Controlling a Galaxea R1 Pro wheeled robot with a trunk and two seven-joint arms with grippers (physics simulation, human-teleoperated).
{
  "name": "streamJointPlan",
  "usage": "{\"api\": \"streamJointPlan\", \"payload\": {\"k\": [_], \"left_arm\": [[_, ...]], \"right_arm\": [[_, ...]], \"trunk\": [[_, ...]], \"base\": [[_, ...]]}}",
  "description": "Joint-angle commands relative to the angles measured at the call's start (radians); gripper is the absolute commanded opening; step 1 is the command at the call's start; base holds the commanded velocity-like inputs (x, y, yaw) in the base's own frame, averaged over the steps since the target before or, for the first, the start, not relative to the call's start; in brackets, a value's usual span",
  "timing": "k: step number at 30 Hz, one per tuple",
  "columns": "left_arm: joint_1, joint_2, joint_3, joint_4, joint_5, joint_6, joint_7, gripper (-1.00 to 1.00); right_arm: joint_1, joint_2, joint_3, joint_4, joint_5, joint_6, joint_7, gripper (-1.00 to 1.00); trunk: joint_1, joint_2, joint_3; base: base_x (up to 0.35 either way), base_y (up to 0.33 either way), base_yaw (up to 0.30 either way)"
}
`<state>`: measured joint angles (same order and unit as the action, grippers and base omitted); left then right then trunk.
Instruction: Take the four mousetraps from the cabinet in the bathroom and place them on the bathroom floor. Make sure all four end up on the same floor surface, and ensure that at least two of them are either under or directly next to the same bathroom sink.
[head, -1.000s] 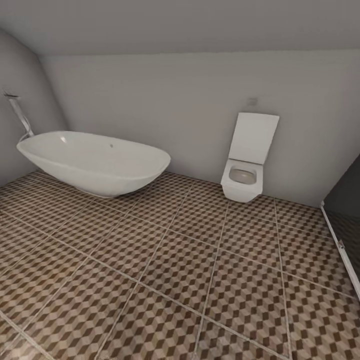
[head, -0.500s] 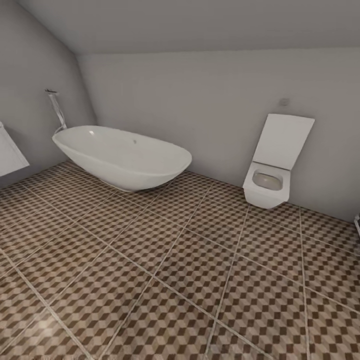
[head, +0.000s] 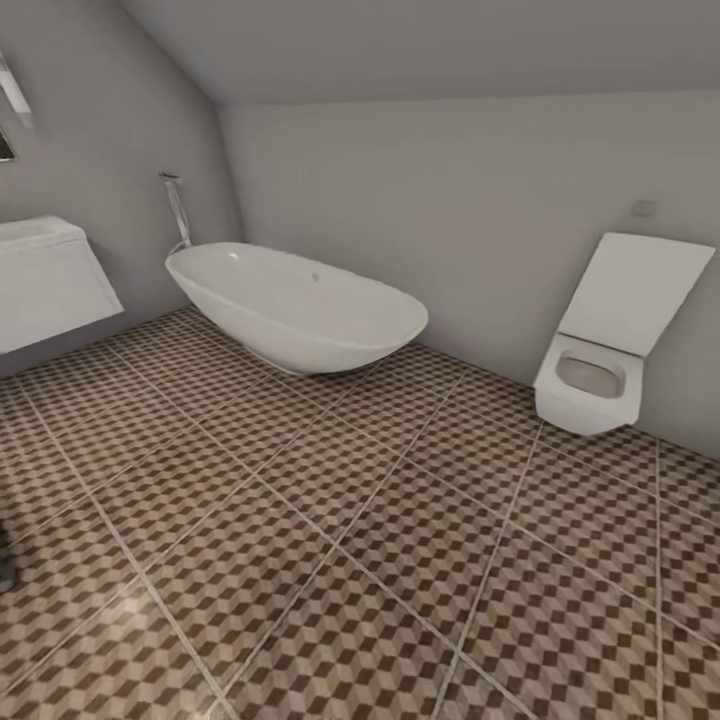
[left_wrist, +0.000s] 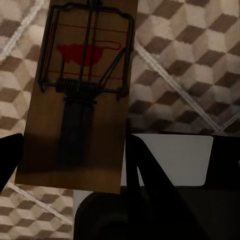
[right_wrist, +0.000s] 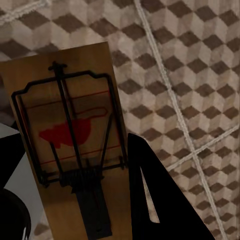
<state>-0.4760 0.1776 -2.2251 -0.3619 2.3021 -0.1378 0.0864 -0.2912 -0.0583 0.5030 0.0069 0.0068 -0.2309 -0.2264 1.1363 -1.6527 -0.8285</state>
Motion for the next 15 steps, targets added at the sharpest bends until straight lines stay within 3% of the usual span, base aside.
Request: {"api": "streamJointPlan", "payload": {"k": [1, 15], "left_arm": [[-0.002, 0.000, -0.008, -0.005, 0.004, -0.008, 0.006, -1.00], [-0.002, 0.001, -0.008, -0.001, 0.003, -0.008, 0.006, -1.00]], "right_arm": [[0.000, 0.000, 0.003, 0.001, -0.002, -0.004, -0.003, -1.00], [0.000, 0.005, 0.004, 0.002, -0.001, -0.002, -0.003, -1.00]], "trunk": [[0.000, 0.000, -0.001], [0.000, 0.000, -0.007]], "base": [[0.000, 0.000, 0.280], [0.000, 0.000, 0.280]]}}
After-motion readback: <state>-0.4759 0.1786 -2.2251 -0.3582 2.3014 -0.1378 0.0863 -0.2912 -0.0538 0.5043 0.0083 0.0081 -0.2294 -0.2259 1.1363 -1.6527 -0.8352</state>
